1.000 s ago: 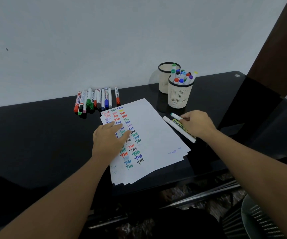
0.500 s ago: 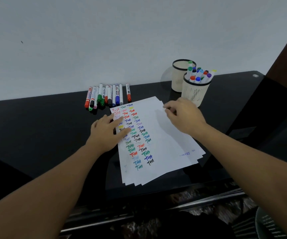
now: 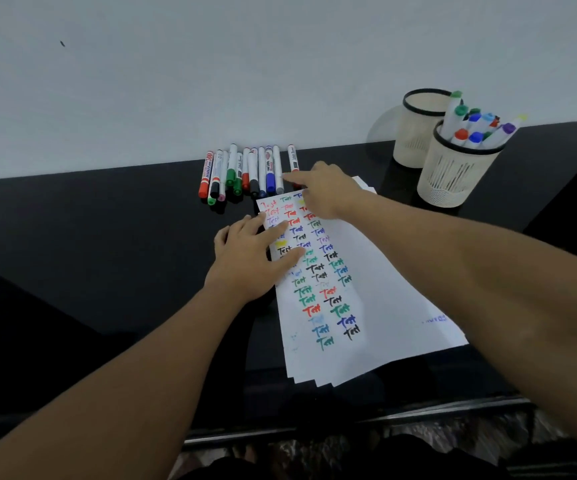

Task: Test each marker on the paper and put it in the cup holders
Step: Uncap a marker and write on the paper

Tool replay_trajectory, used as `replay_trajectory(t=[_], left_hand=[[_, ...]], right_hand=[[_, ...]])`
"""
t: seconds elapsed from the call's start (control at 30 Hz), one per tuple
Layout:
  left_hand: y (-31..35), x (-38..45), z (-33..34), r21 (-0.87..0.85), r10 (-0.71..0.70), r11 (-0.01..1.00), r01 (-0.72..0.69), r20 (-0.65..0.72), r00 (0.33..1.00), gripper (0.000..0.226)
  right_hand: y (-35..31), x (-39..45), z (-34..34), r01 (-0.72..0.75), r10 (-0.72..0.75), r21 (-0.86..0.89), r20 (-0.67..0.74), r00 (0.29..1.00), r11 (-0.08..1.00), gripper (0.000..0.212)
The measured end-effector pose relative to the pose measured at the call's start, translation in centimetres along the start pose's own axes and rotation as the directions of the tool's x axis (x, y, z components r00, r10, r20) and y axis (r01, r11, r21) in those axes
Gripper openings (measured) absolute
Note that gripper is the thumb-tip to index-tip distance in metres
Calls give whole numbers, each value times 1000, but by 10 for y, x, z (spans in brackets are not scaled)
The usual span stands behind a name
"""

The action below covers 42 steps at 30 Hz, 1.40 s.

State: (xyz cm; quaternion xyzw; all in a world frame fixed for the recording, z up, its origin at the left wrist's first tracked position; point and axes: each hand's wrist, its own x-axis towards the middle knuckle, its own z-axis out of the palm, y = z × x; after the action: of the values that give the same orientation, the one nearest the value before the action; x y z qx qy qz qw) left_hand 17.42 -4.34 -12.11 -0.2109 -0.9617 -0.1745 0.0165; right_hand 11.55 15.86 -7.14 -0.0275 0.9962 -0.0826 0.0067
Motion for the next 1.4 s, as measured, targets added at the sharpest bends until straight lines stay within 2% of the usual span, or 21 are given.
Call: replay_trajectory(t=[0.13,0.23,0.33,0.47,0.6,0.67,0.73,0.8,0.87,0.97,1.07,1.2,1.3,1.4], left_hand=[[1,-1,-1,-11,1,1000,-1,8,1000,70],[2,-1,-2,-13,2,1000,-2,7,1000,70],[2,-1,-3,-13,-2,1000,2,12,1000,70],[2,-1,-2,1,-3,1000,3,13,1000,71],[2,-1,-4,5,-9,1000,9,24,1000,71],[3,-1,-4,11,-9,1000,9,27,1000,72],[2,-2,-4,13,-8,1000,7,26,1000,72],[2,-2,-4,18,-8,1000,7,24,1000,73],[2,-2,-4,26,-7,1000,7,17,1000,73],[2,-2,-2,28,-8,1000,8,2,1000,72],[1,-1,-1,30,-10,999,10,-7,1000,73],[2,-2,-1,30,-5,1000,5,-10,1000,72],[1,-3,0,19,1,1000,0,-29,1000,72],[0,-2,2,7,11,1000,-10,-67,998,71]], right_hand=[[-6,14,8,7,-12,-84,-64,998,996,46],[-3,13,7,18,-23,-31,-157,987,999,31],[1,5,2,78,-62,48,-278,958,996,29],[4,-12,-7,197,-202,-54,-410,889,979,27],[8,-36,-16,207,-285,-198,-589,757,958,19],[9,-52,-21,211,-269,-167,-585,765,963,20],[10,-64,-23,275,-294,-113,-506,811,955,23],[10,-79,-30,349,-389,-173,-449,804,921,24],[16,-90,-32,369,-411,-181,-418,810,912,26],[18,-101,-36,394,-418,-144,-389,821,908,56],[11,-108,-40,393,-415,-136,-369,832,909,67],[4,-112,-39,229,-204,96,-217,955,969,54],[7,-112,-32,203,-190,89,-135,972,975,38],[12,-113,-24,141,-139,58,-33,990,988,44]])
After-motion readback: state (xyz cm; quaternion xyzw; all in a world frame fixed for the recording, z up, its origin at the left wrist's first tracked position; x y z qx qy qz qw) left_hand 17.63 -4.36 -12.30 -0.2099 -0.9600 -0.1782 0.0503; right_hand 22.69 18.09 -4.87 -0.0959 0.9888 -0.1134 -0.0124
